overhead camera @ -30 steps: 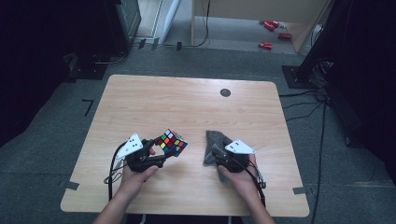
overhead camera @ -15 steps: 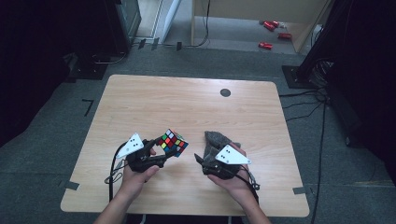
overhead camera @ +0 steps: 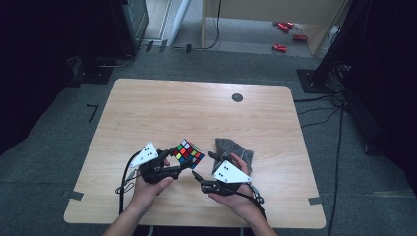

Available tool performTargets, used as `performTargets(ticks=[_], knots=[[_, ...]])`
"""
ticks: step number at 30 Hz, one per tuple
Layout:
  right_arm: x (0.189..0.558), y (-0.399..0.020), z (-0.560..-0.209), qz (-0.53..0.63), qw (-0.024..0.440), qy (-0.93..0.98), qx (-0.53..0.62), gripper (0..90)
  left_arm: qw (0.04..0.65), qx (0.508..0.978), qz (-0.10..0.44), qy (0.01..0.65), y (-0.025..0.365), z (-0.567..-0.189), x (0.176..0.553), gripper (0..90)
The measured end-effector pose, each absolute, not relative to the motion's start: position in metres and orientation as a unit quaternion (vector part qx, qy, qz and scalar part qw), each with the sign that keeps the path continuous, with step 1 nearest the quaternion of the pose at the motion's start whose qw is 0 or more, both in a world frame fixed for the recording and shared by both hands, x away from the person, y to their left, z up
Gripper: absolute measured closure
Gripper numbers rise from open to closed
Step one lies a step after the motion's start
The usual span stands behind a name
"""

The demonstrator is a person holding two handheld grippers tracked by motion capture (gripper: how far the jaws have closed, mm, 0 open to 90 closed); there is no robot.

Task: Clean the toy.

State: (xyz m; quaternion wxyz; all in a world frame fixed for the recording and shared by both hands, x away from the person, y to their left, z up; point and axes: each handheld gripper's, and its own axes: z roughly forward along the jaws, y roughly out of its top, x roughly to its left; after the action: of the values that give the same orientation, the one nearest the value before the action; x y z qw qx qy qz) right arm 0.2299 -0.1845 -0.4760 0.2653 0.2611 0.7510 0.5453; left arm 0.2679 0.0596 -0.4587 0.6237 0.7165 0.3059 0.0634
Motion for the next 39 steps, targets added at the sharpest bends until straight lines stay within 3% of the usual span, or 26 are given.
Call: performTargets(ticks=[11,18,28,32,36,39], knots=[[0.228,-0.176,-0.480,0.523,0.292,0.759,0.253,22.2,0.614,0.725,0.046,0.308,0.048,-0.459,0.264,35.1],[0.227,-0.175,-0.483,0.513,0.310,0.759,0.253,31.2,0.615,0.723,0.041,0.311,0.047,-0.459,0.263,35.1],[0.226,-0.174,-0.484,0.507,0.324,0.759,0.250,34.5,0.616,0.721,0.037,0.316,0.048,-0.459,0.264,35.1],[0.226,-0.175,-0.484,0.508,0.322,0.758,0.252,34.1,0.617,0.719,0.028,0.318,0.047,-0.460,0.265,35.0],[0.225,-0.173,-0.483,0.508,0.328,0.757,0.245,23.2,0.611,0.727,0.022,0.314,0.046,-0.461,0.265,35.0],[0.224,-0.172,-0.483,0.506,0.333,0.757,0.244,25.5,0.609,0.730,0.019,0.311,0.043,-0.462,0.264,35.0]])
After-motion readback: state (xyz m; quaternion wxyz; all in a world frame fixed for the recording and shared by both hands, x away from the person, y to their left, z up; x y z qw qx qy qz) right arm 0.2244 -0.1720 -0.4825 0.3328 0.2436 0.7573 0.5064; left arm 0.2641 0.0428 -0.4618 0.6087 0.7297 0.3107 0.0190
